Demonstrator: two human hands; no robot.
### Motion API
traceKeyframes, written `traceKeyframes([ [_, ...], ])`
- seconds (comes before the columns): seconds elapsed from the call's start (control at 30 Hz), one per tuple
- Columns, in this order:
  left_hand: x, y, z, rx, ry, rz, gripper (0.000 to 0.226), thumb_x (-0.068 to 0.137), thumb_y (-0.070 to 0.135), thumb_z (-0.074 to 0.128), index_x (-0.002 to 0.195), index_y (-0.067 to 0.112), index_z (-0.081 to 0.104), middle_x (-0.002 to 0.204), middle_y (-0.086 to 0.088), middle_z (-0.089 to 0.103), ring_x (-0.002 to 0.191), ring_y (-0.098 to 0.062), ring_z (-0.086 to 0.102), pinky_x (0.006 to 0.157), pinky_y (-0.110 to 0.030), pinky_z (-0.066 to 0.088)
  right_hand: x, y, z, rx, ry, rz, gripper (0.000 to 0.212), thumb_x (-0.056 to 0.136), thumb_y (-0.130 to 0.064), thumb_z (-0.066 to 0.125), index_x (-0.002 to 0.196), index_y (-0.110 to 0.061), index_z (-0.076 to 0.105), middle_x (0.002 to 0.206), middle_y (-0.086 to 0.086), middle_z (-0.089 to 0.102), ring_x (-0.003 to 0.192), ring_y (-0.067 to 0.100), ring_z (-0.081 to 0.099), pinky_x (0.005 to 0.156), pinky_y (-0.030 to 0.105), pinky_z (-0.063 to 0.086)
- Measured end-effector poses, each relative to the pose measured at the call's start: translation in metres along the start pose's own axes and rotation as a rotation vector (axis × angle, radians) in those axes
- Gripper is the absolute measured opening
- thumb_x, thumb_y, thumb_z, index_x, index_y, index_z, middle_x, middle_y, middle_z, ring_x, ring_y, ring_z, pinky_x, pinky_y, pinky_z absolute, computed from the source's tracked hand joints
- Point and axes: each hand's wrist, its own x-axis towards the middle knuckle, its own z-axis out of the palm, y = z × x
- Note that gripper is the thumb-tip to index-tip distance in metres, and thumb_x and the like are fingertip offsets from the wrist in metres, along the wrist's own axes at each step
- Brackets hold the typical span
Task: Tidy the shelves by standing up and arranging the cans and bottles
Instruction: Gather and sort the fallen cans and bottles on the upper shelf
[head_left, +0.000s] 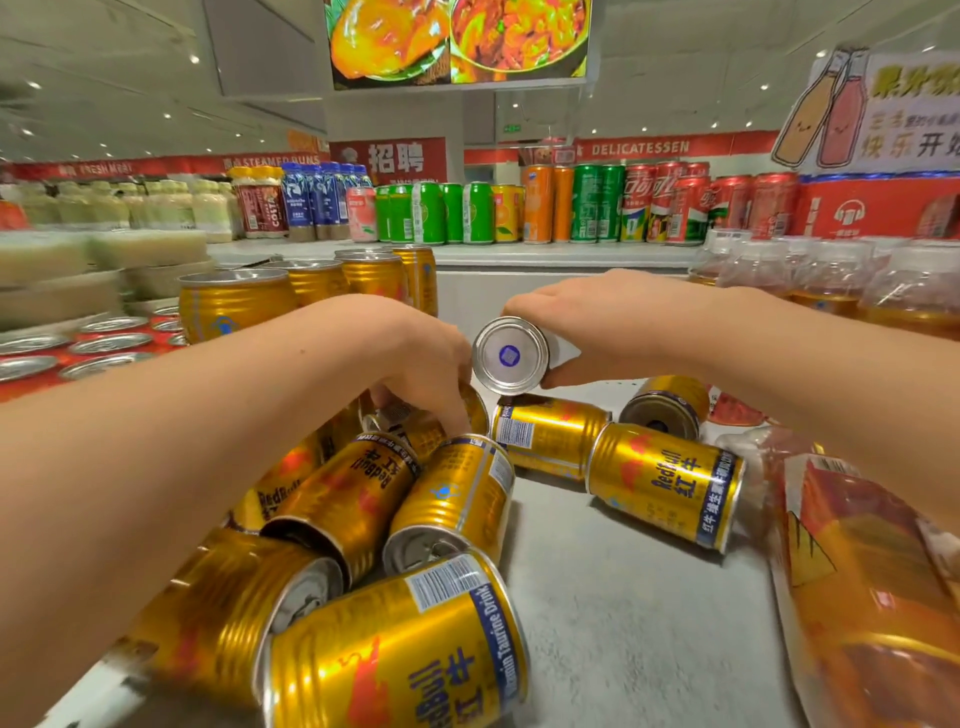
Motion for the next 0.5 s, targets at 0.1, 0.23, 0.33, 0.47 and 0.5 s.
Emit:
traceKeyframes([
  [0.1, -0.004, -0.005, 0.009, 0.058, 0.029, 0.081, 0.062, 0.092, 0.050, 0.065, 0.148, 0.033, 0.043, 0.137, -0.001, 0.054, 0.111, -0.021, 0.058, 0.092, -0.034, 0.053, -0.008, -0.003, -0.004, -0.029, 0.026, -0.023, 0.058, 0.086, -0.055, 0.069, 0.131, -0.033, 0.041, 0.124, -0.009, 0.059, 0.108, 0.020, 0.061, 0.073, 0.037, 0.052],
  [0.23, -0.009, -0.014, 0.014, -0.069, 0.056, 0.143, 0.059, 0.096, 0.044, 0.062, 0.150, 0.037, 0.039, 0.144, 0.004, 0.052, 0.121, -0.019, 0.055, 0.103, -0.036, 0.048, -0.029, -0.009, -0.016, -0.042, 0.065, -0.065, 0.057, 0.087, -0.056, 0.065, 0.133, -0.035, 0.039, 0.128, -0.012, 0.058, 0.111, 0.017, 0.059, 0.075, 0.040, 0.056],
  [0.33, -0.008, -0.015, 0.014, -0.203, 0.097, 0.193, 0.051, 0.100, 0.025, 0.053, 0.147, 0.039, 0.041, 0.142, 0.007, 0.054, 0.123, -0.016, 0.055, 0.105, -0.036, 0.047, -0.048, -0.017, -0.026, -0.014, 0.102, -0.082, 0.058, 0.085, -0.056, 0.062, 0.135, -0.035, 0.040, 0.133, -0.012, 0.057, 0.114, 0.016, 0.058, 0.076, 0.039, 0.057],
  [0.47, -0.004, -0.005, 0.017, -0.241, 0.174, 0.238, 0.039, 0.103, 0.030, 0.050, 0.141, 0.040, 0.049, 0.136, 0.008, 0.061, 0.120, -0.017, 0.058, 0.107, -0.039, 0.045, -0.071, -0.030, -0.036, -0.039, 0.133, -0.126, 0.058, 0.084, -0.051, 0.053, 0.137, -0.033, 0.041, 0.136, -0.010, 0.055, 0.117, 0.015, 0.056, 0.076, 0.035, 0.057],
  [0.5, -0.004, -0.002, 0.018, -0.263, 0.177, 0.251, 0.037, 0.103, 0.036, 0.051, 0.140, 0.039, 0.050, 0.134, 0.008, 0.063, 0.118, -0.017, 0.059, 0.107, -0.039, 0.045, -0.077, -0.033, -0.037, -0.045, 0.137, -0.137, 0.058, 0.084, -0.050, 0.052, 0.138, -0.034, 0.040, 0.137, -0.010, 0.054, 0.118, 0.014, 0.055, 0.076, 0.033, 0.056],
])
